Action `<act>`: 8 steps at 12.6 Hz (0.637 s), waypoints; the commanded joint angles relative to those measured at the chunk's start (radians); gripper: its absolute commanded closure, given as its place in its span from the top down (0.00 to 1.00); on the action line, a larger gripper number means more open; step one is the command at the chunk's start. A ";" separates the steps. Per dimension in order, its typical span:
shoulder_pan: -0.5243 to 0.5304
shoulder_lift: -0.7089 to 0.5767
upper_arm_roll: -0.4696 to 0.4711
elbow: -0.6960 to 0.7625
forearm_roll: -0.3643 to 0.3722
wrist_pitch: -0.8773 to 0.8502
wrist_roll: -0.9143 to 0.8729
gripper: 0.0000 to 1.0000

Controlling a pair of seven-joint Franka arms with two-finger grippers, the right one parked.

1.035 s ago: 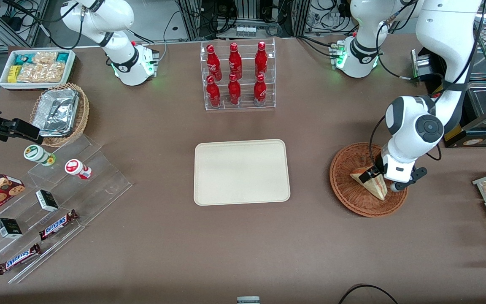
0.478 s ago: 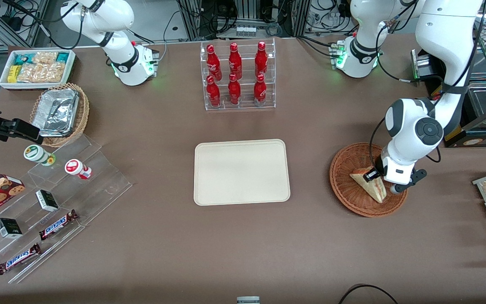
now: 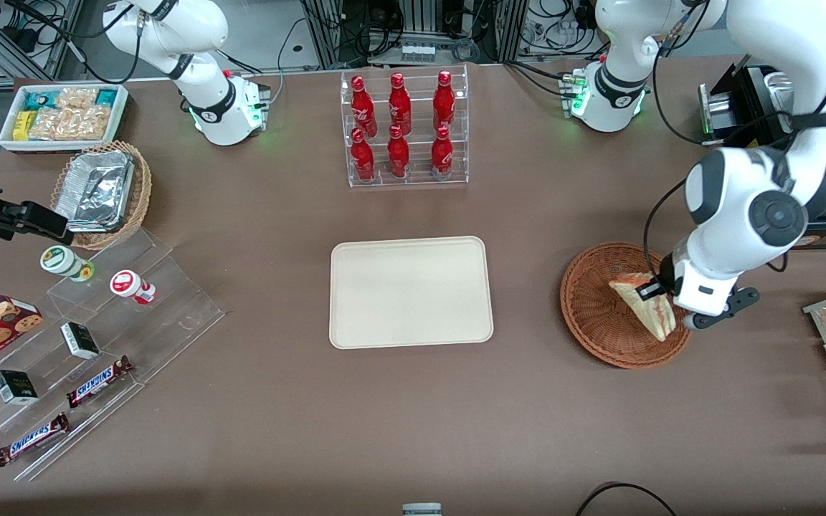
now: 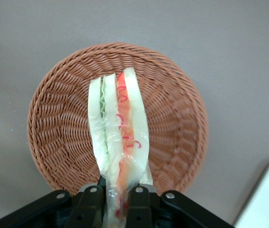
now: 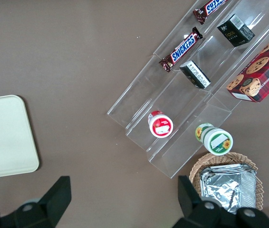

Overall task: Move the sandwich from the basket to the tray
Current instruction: 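Lift the sandwich and carry it with the left gripper to the tray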

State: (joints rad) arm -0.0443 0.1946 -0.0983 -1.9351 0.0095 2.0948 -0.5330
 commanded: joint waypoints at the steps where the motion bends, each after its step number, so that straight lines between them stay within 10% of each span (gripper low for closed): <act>1: -0.089 0.038 -0.020 0.141 -0.003 -0.097 0.015 0.00; 8: -0.376 0.199 -0.021 0.359 -0.068 -0.099 0.001 0.00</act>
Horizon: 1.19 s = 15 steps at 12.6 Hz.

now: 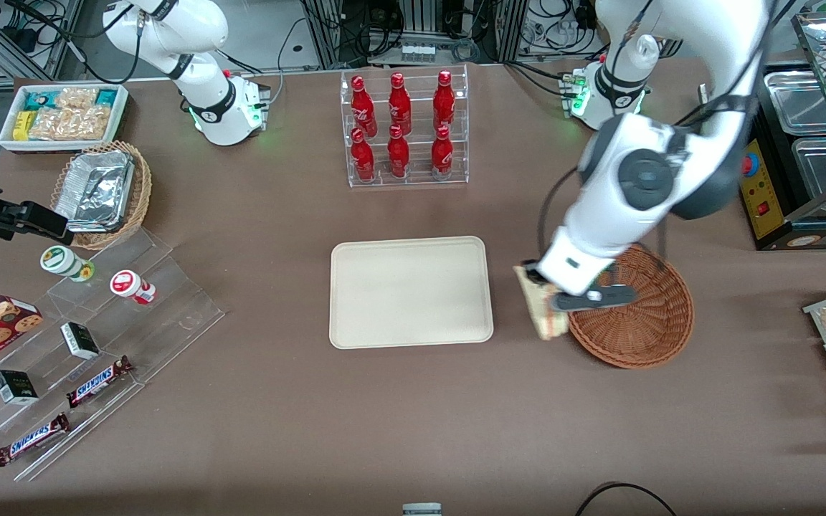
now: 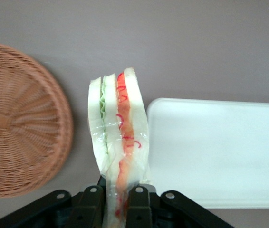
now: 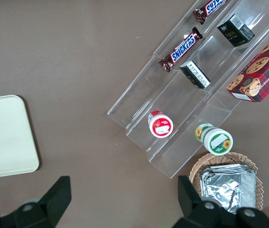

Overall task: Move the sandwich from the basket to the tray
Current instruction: 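Lift the sandwich and carry it with the left gripper to the tray, then lower the sandwich onto the cream tray and open the left gripper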

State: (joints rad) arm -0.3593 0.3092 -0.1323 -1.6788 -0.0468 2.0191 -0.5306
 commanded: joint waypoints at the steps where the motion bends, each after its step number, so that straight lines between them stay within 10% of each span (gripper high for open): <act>1: -0.097 0.121 0.013 0.147 -0.012 -0.023 -0.006 0.00; 15: -0.329 0.458 0.014 0.267 0.004 0.251 -0.153 0.00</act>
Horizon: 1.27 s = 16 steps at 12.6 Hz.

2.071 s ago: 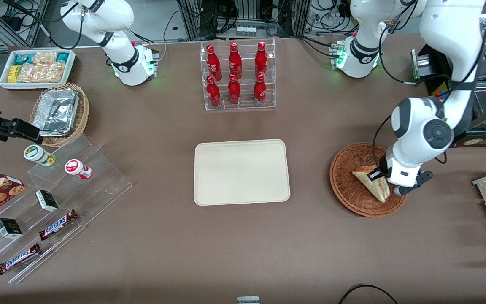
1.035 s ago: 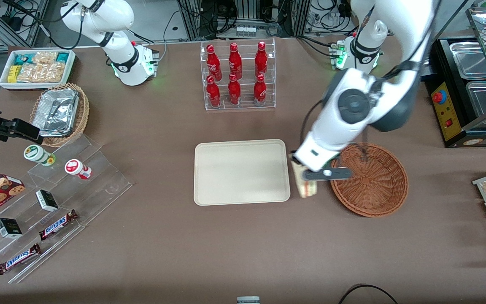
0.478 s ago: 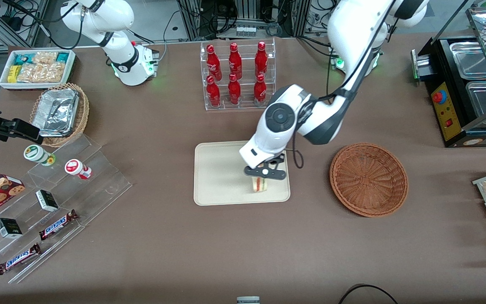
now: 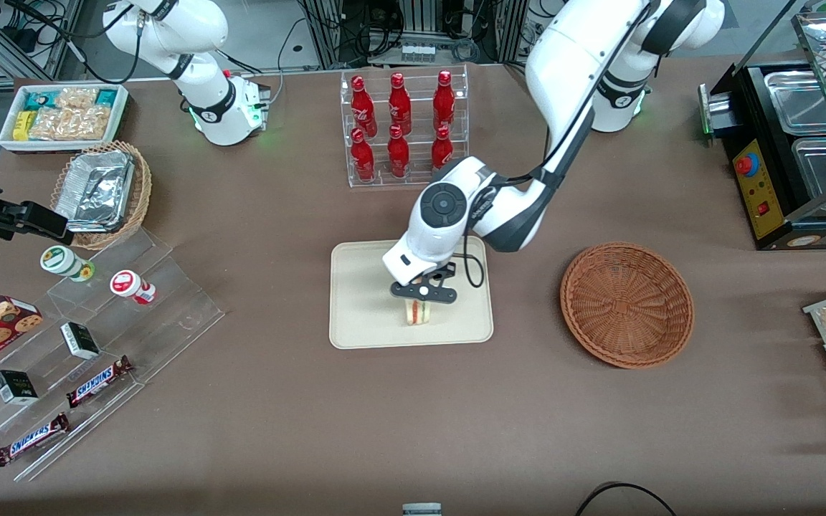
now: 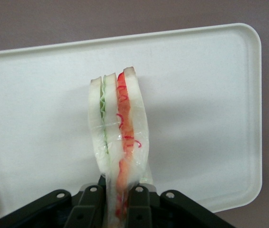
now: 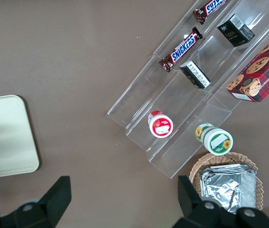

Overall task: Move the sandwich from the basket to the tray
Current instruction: 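Lower the sandwich onto the cream tray and open the left gripper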

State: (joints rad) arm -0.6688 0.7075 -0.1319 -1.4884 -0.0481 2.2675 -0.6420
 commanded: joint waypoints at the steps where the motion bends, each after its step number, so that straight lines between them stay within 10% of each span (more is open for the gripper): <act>1: -0.040 0.069 0.017 0.086 0.005 0.003 -0.042 0.00; 5: -0.054 0.084 0.017 0.080 0.033 0.000 -0.042 0.00; 6: -0.054 0.084 0.017 0.077 0.039 0.000 -0.042 0.21; 7: -0.055 0.082 0.017 0.077 0.040 -0.002 -0.042 0.78; 8: -0.055 0.081 0.018 0.077 0.040 -0.002 -0.044 0.99; 16: -0.041 -0.023 0.026 0.080 0.030 -0.025 -0.113 1.00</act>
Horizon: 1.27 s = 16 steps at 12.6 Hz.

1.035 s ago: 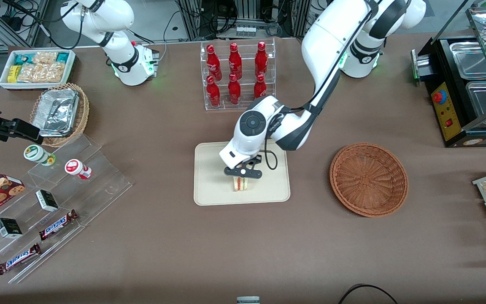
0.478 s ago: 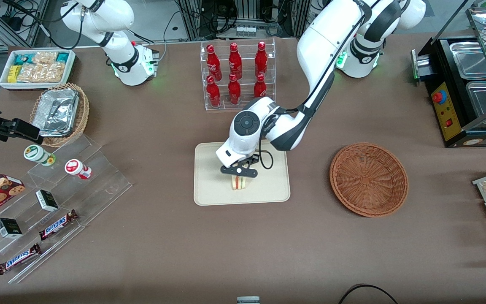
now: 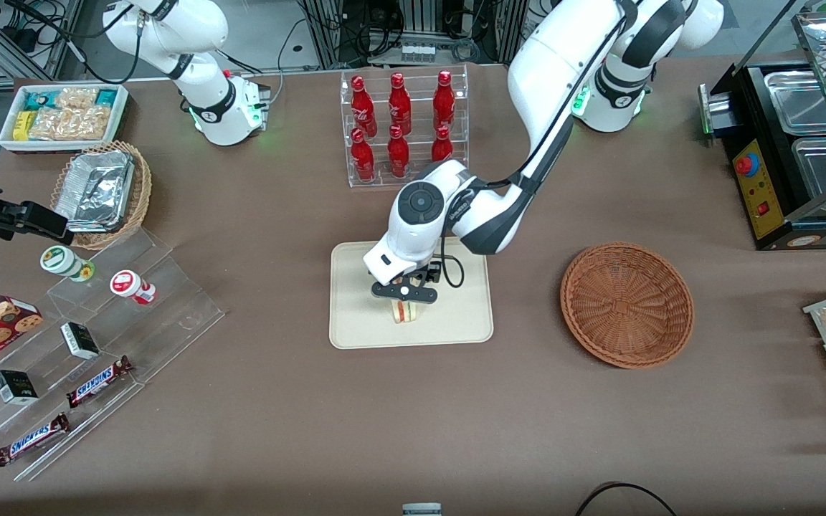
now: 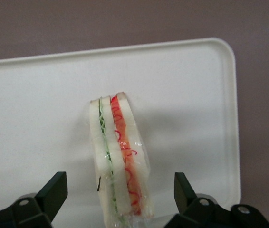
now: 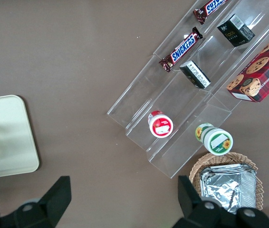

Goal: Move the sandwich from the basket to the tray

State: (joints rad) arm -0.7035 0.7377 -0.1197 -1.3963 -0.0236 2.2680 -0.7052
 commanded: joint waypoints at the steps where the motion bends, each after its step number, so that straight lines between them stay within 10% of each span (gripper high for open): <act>1: -0.001 -0.076 0.020 -0.013 0.005 -0.027 -0.065 1.00; 16: 0.412 -0.524 0.058 -0.108 -0.004 -0.485 0.125 1.00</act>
State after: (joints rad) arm -0.3405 0.2858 -0.0512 -1.4470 -0.0243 1.8175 -0.6516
